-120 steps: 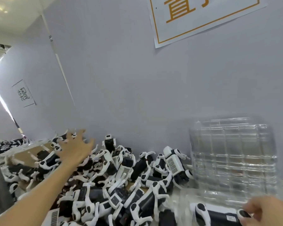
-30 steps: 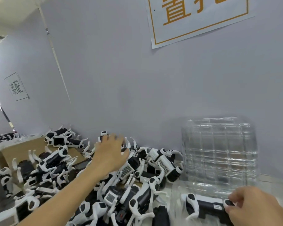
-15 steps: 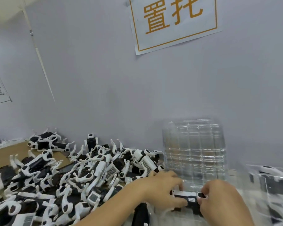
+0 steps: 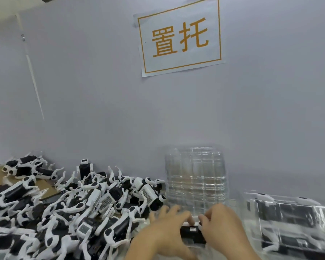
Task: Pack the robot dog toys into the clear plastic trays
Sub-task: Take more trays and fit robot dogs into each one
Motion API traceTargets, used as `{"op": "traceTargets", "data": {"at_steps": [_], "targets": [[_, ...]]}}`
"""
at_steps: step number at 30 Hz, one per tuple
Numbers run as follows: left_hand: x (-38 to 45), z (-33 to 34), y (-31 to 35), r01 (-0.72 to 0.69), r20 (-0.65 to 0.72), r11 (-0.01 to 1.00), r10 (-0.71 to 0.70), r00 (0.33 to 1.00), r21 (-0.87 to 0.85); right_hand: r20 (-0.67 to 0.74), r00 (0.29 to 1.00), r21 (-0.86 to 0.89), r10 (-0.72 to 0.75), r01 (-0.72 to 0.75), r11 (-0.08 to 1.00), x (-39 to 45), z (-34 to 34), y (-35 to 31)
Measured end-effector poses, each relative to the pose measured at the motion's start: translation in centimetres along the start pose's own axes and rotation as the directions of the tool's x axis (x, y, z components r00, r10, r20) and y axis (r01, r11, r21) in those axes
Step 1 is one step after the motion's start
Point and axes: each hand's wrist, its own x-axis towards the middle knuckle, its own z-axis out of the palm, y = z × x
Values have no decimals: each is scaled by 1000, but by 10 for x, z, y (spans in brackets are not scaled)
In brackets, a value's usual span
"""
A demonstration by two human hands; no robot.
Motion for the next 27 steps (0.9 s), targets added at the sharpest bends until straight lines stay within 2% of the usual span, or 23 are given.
{"op": "traceTargets", "data": {"at_steps": [3, 8, 11, 19, 22, 25, 27], "targets": [[-4, 1, -5, -37, -26, 998, 36, 999, -42, 10, 1000, 4, 9, -9, 1000, 0, -1, -1], [-10, -7, -14, -48, 16, 998, 48, 999, -38, -3, 998, 43, -58, 58, 997, -8, 0, -1], [-14, -4, -16, -58, -7, 998, 58, 998, -5, 22, 997, 11, -76, 75, 997, -9, 1, -2], [-16, 5, -13, -95, -126, 995, 98, 987, 23, -22, 997, -17, -77, 76, 997, -5, 9, 0], [-16, 3, -10, -96, -180, 994, 106, 978, 60, -133, 984, 119, -116, 132, 984, -5, 13, 2], [-17, -3, -7, -96, -259, 988, 124, 958, 119, -330, 932, 287, -148, 248, 925, -4, 7, -3], [-17, -7, -6, -100, -317, 985, 141, 938, 141, -395, 908, 371, -136, 294, 881, -4, -3, -7]]}}
